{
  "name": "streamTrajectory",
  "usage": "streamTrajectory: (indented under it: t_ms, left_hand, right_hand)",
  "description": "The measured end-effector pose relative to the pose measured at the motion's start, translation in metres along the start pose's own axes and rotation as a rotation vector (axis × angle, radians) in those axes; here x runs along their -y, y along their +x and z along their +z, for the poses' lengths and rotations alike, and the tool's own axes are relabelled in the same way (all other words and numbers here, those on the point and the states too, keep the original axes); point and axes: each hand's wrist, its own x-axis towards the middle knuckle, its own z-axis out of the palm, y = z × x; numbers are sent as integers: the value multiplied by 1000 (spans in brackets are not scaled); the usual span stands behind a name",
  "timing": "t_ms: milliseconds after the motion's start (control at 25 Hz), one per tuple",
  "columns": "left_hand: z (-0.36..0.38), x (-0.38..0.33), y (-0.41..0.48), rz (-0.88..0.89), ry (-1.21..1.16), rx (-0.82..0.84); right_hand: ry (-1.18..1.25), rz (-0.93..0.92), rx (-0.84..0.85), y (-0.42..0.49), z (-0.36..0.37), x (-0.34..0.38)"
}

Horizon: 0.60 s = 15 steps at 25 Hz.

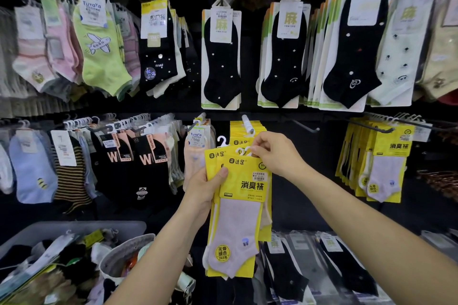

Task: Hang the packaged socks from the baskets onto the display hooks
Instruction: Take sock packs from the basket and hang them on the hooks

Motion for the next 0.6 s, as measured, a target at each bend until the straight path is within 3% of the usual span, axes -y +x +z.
streamTrajectory:
  t_ms: [240, 600]
  left_hand:
    - [-19, 0, 1, 66, -33, -4]
    - [-54, -25, 0, 223, -15, -307]
  right_hand:
    - [5, 43, -36, 5, -3, -4]
    - [18, 105, -142, 27, -15, -3]
